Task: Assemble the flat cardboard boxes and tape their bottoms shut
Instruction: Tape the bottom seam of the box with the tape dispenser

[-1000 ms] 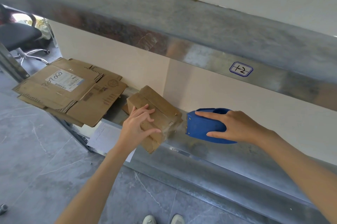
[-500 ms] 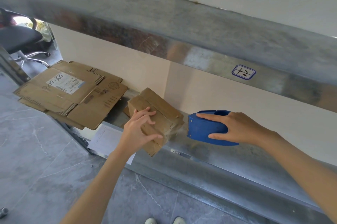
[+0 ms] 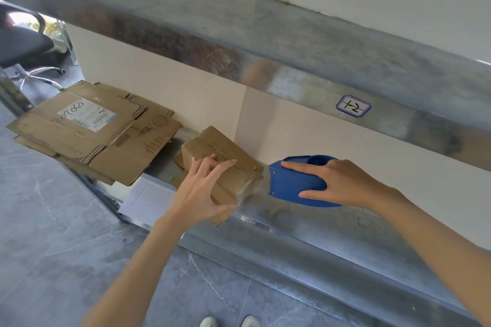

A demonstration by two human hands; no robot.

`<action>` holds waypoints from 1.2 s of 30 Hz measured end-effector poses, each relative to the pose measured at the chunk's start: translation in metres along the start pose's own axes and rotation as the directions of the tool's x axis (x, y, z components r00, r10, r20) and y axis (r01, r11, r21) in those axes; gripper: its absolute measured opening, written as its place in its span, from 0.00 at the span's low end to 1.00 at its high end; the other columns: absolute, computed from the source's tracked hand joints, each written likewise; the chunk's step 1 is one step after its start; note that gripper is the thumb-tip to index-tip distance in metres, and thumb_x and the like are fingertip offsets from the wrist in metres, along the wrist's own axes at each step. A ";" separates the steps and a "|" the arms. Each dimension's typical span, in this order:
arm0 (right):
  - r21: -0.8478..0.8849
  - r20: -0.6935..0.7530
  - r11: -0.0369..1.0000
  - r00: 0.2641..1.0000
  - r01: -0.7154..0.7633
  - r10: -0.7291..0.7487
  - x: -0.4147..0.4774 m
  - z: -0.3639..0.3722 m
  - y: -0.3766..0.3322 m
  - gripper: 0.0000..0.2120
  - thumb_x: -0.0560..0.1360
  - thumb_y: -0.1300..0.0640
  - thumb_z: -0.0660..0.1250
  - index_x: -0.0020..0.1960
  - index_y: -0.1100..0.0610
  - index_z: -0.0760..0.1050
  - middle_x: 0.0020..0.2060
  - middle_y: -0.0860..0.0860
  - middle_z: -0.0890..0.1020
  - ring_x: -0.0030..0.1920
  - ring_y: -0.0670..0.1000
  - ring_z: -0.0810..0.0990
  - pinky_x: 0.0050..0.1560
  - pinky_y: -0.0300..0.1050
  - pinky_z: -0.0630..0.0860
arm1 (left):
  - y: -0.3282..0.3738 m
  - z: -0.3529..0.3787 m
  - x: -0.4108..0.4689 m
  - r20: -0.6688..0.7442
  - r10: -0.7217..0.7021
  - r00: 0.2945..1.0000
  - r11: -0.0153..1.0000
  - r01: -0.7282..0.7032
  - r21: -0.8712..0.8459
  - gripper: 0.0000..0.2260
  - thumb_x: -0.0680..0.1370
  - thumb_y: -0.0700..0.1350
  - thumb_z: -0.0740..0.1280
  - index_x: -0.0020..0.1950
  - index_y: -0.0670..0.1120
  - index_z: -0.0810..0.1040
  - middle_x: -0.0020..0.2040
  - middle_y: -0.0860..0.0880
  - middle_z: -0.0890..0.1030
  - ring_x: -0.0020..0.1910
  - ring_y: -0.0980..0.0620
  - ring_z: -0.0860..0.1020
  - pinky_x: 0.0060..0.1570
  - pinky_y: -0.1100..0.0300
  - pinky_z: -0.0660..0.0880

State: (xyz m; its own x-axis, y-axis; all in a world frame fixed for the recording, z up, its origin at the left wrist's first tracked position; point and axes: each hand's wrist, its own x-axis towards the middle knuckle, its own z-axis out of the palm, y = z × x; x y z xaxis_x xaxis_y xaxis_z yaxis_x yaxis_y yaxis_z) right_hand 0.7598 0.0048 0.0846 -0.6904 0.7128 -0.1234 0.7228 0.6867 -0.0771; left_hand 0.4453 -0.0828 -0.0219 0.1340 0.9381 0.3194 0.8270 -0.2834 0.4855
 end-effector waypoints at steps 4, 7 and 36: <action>-0.041 -0.011 0.999 1.000 0.010 -0.010 0.000 -0.007 -0.001 0.33 0.77 0.33 0.58 0.64 0.18 0.34 0.39 0.44 0.79 0.35 0.44 0.70 0.44 0.40 0.73 | 0.012 0.012 -0.002 -0.069 -0.036 0.997 0.997 0.041 0.064 0.40 0.62 0.66 0.77 0.70 0.50 0.75 0.65 0.43 0.72 0.72 0.39 0.66 0.69 0.30 0.61; -0.049 -0.005 0.999 1.000 0.004 -0.004 -0.001 -0.011 -0.002 0.32 0.77 0.33 0.58 0.68 0.20 0.37 0.35 0.45 0.76 0.33 0.43 0.68 0.44 0.40 0.73 | 0.028 0.027 -0.001 -0.127 -0.113 0.985 0.988 0.125 0.091 0.38 0.61 0.64 0.79 0.66 0.47 0.77 0.67 0.42 0.71 0.73 0.39 0.64 0.69 0.29 0.58; 0.064 0.045 0.979 0.980 0.191 -0.194 0.020 -0.003 -0.012 0.31 0.77 0.34 0.60 0.68 0.18 0.42 0.25 0.46 0.67 0.27 0.45 0.68 0.32 0.33 0.62 | 0.009 0.006 -0.020 -0.009 -0.071 0.997 0.987 0.069 -0.148 0.38 0.68 0.39 0.79 0.74 0.57 0.68 0.77 0.58 0.63 0.80 0.53 0.50 0.74 0.48 0.60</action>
State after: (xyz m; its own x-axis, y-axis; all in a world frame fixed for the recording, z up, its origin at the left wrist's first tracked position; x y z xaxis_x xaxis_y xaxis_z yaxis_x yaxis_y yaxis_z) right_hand 0.7371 0.0111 0.0860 -0.8157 0.5585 -0.1507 0.5777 0.8000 -0.1621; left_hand 0.4535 -0.1025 -0.0289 0.0698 0.9541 0.2911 0.7441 -0.2442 0.6218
